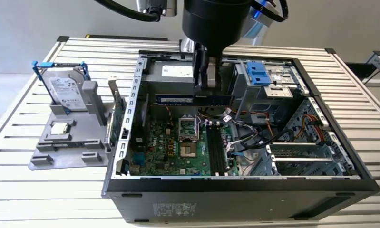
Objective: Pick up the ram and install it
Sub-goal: 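Pick up the ram and move it above insertion slot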
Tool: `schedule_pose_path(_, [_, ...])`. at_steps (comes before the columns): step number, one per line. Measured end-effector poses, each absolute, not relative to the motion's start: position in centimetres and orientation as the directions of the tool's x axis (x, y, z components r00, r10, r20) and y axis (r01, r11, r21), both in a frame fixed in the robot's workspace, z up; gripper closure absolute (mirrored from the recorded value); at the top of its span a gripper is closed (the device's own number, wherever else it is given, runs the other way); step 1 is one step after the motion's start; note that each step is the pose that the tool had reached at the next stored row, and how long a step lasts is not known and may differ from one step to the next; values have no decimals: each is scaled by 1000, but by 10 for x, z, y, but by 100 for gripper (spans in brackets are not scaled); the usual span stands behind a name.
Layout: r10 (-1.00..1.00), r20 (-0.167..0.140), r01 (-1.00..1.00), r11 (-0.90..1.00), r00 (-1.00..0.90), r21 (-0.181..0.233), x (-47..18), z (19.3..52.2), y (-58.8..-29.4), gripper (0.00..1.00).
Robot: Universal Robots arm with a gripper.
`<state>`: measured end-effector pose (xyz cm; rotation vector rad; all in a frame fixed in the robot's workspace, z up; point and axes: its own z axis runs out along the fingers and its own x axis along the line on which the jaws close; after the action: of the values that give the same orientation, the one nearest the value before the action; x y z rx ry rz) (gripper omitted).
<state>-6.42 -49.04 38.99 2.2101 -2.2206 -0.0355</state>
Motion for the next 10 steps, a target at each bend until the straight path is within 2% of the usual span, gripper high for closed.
schedule_pose_path(10, [-1000,-10,-1000,5,-5,22,-52,390,-490,100])
